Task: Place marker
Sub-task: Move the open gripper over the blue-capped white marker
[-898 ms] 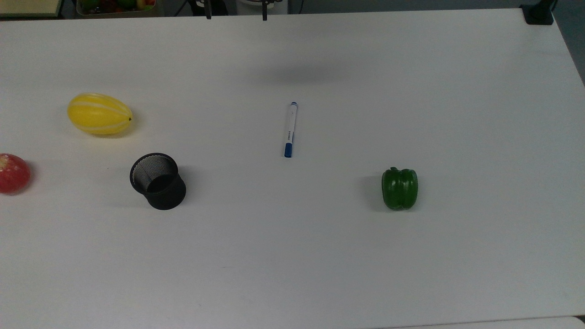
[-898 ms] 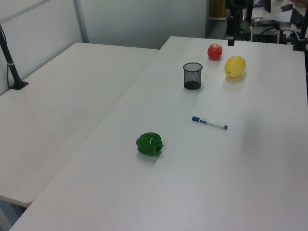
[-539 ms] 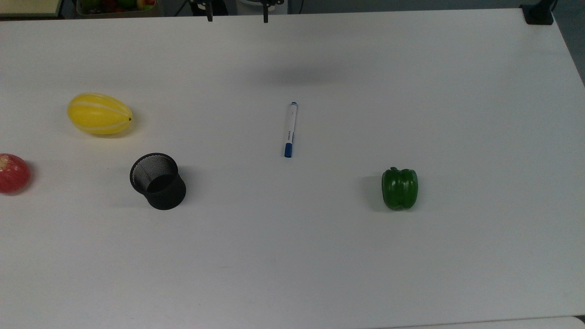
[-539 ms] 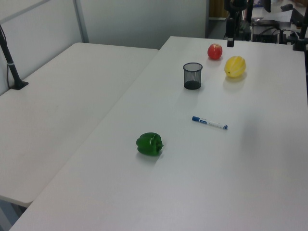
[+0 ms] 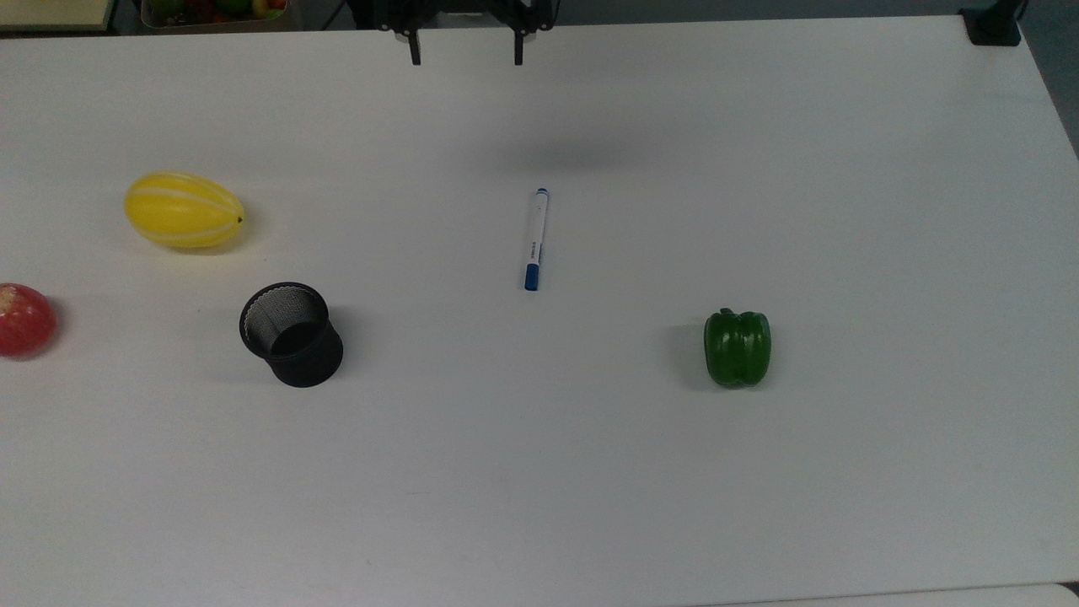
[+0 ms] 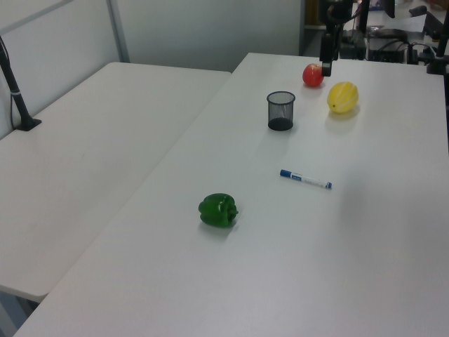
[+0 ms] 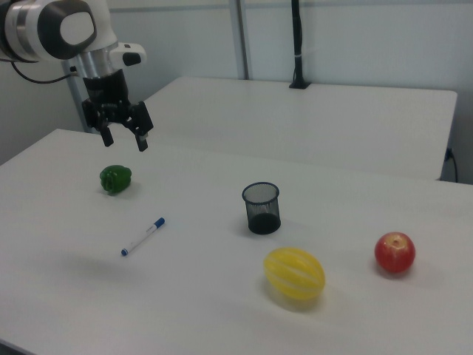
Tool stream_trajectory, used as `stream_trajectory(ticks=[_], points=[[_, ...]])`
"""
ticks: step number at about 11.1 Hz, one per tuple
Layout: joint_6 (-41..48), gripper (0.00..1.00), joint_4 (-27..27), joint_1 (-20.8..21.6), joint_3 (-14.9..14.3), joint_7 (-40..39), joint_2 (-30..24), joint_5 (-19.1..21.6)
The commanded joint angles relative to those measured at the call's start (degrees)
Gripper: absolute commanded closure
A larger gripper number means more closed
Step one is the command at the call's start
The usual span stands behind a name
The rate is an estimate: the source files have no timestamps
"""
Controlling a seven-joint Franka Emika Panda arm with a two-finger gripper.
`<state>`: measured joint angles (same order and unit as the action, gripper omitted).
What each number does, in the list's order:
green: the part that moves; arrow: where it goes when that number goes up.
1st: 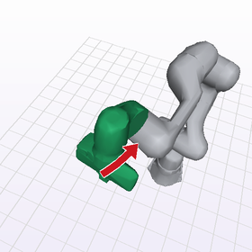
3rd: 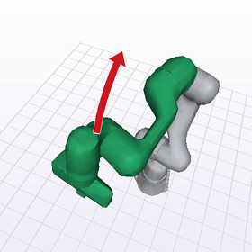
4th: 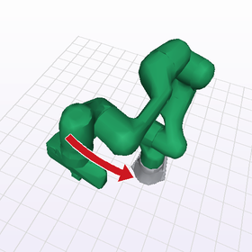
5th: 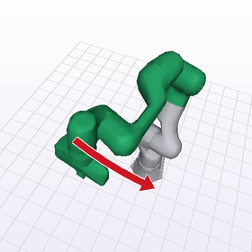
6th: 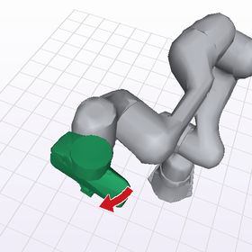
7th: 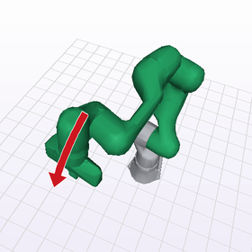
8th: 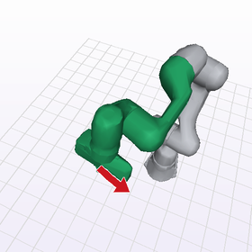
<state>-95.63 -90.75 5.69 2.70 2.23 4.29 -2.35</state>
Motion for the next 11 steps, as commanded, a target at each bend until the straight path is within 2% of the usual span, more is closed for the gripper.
stream_trajectory(ticks=[1,5,7,11], points=[[-2.45,0.00,-0.83,0.90,0.82,2.17,0.63,-0.63],[-8.50,0.00,-5.12,1.86,0.82,5.06,2.57,-0.72],[-12.89,0.00,-7.23,2.22,0.82,5.24,5.28,-0.72],[-17.92,0.00,-8.03,2.13,0.82,7.17,10.73,-0.72]])
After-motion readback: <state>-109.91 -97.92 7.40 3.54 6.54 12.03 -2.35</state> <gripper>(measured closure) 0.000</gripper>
